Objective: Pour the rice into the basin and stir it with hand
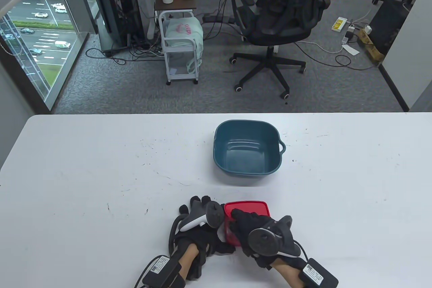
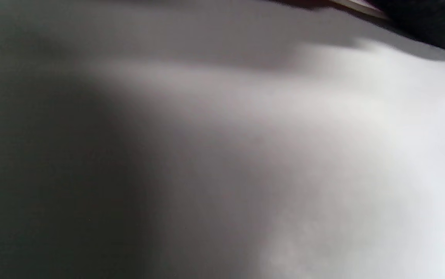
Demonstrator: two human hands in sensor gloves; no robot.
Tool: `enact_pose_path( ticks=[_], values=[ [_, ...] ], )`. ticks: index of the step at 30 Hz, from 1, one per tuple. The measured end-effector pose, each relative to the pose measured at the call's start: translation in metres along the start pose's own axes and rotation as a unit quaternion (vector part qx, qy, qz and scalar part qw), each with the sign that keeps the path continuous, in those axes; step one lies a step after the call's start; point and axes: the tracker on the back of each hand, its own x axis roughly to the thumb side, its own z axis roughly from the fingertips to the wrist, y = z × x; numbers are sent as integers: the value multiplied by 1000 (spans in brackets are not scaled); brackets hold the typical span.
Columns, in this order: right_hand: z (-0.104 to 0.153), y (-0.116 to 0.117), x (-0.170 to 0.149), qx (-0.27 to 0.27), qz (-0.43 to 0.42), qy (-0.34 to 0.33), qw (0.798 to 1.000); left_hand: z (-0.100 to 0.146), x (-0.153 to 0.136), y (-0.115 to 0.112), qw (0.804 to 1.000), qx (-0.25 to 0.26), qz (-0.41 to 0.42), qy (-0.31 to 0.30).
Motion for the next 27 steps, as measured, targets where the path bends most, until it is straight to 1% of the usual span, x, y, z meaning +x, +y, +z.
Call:
enact_pose_path(
  ticks=[3, 4, 5, 6, 7, 9, 10, 15, 17, 20, 21, 23, 26, 27],
  values=[
    [2, -2, -10, -33, -43, 30, 998, 0, 0, 0, 1000, 0, 0, 0],
    [4, -5, -14, -56, -61, 44, 996, 0, 0, 0, 1000, 1, 0, 1],
    [5, -6, -18, -62, -81, 54, 993, 0, 0, 0, 1000, 0, 1, 1],
    [6, -7, -22, -54, -105, 55, 991, 0, 0, 0, 1000, 0, 3, -1],
    [8, -8, -22, -51, -108, 56, 991, 0, 1, 0, 1000, 1, -1, -1],
    [10, -10, -19, -60, -89, 52, 993, 1, 0, 0, 1000, 2, 2, -3],
    [11, -12, -19, -65, -93, 57, 992, 1, 0, 0, 1000, 2, 4, -4],
    [16, -34, -28, -99, -149, 94, 979, 0, -1, 0, 1000, 2, 6, -3],
    [18, -46, -32, -102, -167, 116, 974, 0, -1, 0, 1000, 1, 8, -3],
    [21, -67, -43, -108, -153, 158, 970, 1, -1, 0, 1000, -1, 7, -3],
    [24, -75, -53, -103, -163, 183, 964, 1, -1, 0, 1000, -1, 8, -4],
    [30, -88, -73, -131, -220, 201, 946, 0, -2, 0, 1000, -2, 9, -5],
    [46, -107, -114, -188, -299, 263, 898, 1, -2, 0, 1000, -1, 10, -7],
    [55, -111, -133, -207, -333, 294, 872, 1, -2, 0, 1000, -2, 10, -7]
  ],
)
